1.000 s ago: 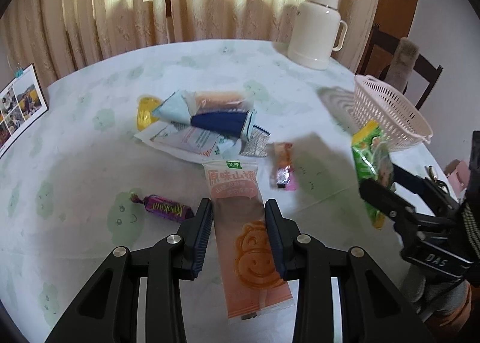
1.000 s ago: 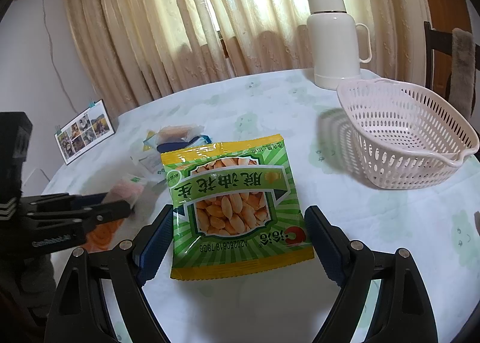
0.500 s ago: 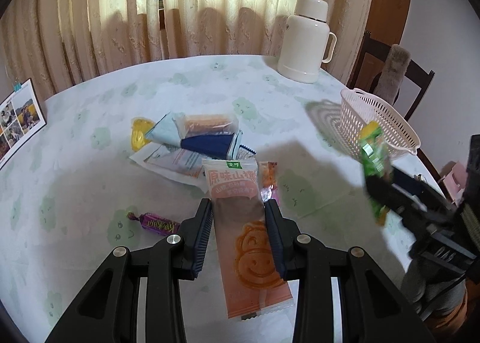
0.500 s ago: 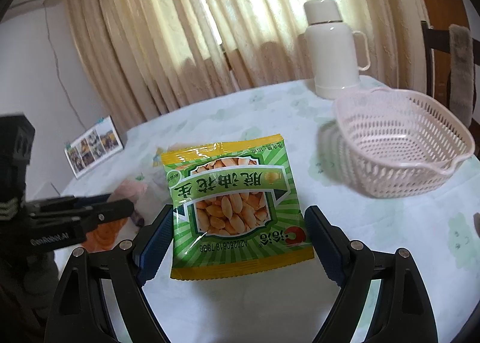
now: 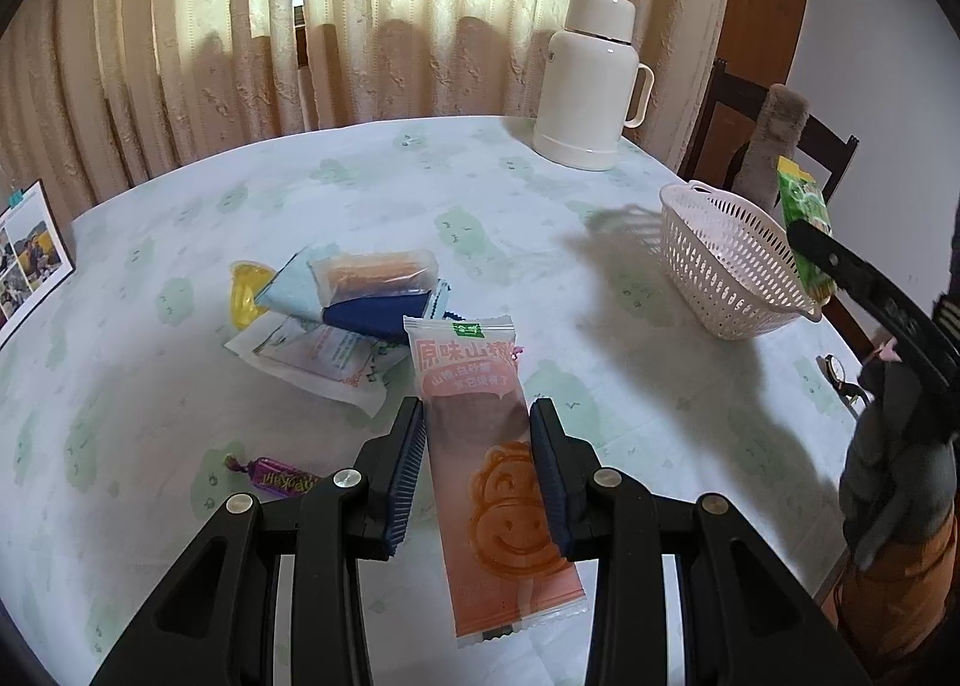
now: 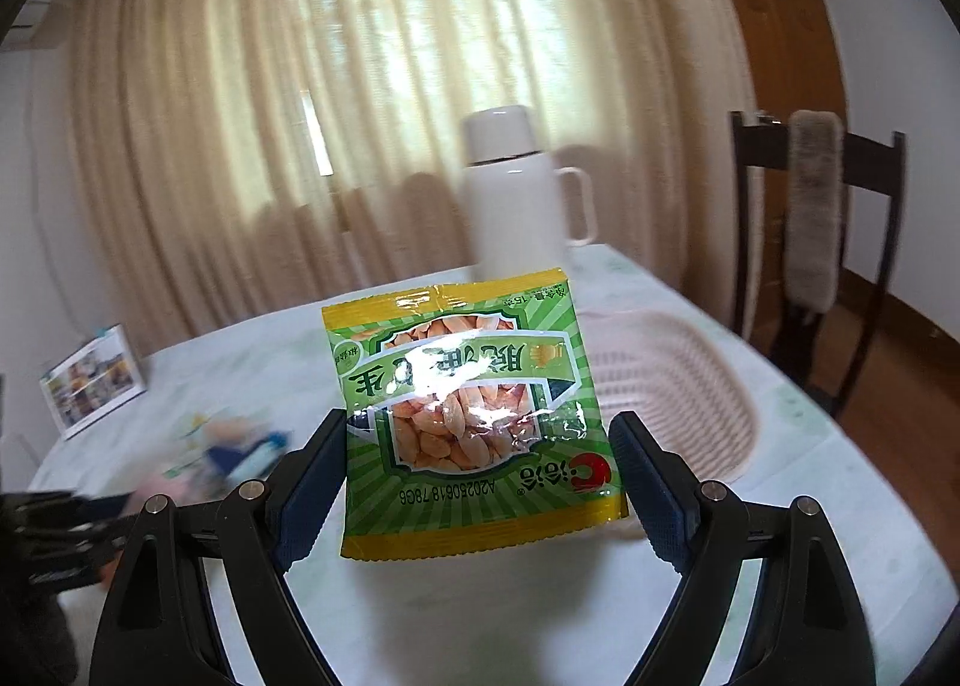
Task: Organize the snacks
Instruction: 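Drop the peanut bag in the basket with right gripper while left grasps biscuit packet, then lower the orange biscuit packet into the pink basket and open the left gripper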
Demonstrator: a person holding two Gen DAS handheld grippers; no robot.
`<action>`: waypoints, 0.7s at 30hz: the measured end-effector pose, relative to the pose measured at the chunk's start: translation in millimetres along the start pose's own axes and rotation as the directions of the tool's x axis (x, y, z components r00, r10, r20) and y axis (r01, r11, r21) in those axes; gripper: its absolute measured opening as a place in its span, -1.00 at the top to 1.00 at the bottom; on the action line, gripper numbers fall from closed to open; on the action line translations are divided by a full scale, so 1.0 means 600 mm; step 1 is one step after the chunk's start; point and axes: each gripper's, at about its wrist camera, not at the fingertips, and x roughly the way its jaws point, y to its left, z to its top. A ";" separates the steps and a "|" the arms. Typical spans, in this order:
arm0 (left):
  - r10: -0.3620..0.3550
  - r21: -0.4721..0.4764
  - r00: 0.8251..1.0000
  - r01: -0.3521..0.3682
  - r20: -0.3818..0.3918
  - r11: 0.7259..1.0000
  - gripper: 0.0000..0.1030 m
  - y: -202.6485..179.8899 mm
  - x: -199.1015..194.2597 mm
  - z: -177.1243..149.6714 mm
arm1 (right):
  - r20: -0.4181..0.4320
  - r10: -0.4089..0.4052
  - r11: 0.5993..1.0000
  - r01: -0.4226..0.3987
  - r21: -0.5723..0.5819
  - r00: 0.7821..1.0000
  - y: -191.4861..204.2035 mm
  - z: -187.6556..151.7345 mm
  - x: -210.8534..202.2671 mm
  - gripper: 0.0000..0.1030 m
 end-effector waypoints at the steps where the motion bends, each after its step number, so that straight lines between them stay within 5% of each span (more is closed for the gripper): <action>1: 0.000 0.001 1.000 0.000 -0.001 1.000 0.37 -0.001 0.002 0.002 | -0.001 -0.014 1.000 0.014 0.006 1.000 -0.010 0.005 0.008 -0.66; 9: -0.004 0.014 1.000 0.004 -0.012 1.000 0.37 -0.017 0.016 0.017 | -0.043 -0.139 0.990 0.140 0.012 0.989 -0.062 0.014 0.073 -0.69; 13: -0.005 0.026 1.000 0.006 -0.025 1.000 0.36 -0.031 0.031 0.030 | -0.071 -0.104 0.990 0.110 0.089 0.992 -0.090 0.006 0.084 -0.69; 21: -0.047 0.079 0.998 0.049 -0.029 0.996 0.37 -0.086 0.060 0.067 | 0.066 -0.176 0.973 0.164 0.163 0.982 -0.110 0.001 0.042 -0.70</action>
